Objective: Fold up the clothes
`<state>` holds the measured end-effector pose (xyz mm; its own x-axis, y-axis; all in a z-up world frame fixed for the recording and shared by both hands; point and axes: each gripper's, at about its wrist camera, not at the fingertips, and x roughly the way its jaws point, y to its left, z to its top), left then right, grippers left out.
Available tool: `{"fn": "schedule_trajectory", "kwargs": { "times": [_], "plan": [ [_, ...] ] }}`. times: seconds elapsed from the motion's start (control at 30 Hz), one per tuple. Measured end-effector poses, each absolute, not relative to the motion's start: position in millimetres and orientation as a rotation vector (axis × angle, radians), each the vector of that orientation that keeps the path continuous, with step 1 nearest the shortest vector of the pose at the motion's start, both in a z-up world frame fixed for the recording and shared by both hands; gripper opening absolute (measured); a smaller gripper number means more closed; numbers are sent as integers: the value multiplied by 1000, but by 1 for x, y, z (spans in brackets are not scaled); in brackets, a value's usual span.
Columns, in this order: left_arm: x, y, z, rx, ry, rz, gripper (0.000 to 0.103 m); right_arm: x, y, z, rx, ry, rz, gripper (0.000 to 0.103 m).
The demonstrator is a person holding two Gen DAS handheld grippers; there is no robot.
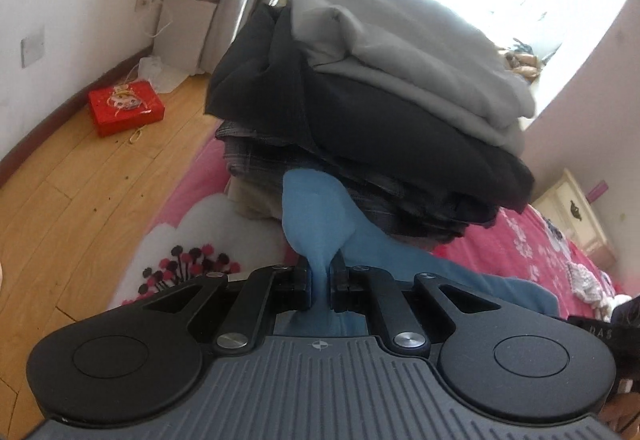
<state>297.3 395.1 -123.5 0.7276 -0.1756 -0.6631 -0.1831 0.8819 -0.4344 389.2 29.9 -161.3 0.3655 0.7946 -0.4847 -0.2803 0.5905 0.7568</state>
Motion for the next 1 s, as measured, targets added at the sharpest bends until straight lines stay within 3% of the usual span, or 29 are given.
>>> {"fn": "schedule_trajectory", "kwargs": {
  "times": [0.2,0.3,0.37,0.5,0.6,0.8,1.0],
  "plan": [
    [300,419,-151,-653,799,28,15,405,21,-180,670,937,728,21],
    [292,435,-143,-727,730,91,34,412,17,-190,691,925,716,35],
    [284,445,-135,-736,671,150,35,417,14,-196,705,916,708,48],
    [261,460,-117,-755,613,227,35,422,1,-187,698,871,713,47],
    [234,450,-95,-692,608,194,35,415,-8,-164,628,825,780,41],
    [156,377,-67,-533,655,61,35,351,5,-120,200,809,1120,36],
    [136,333,-92,-399,774,129,36,328,27,-125,-78,809,1074,36]
  ]
}}
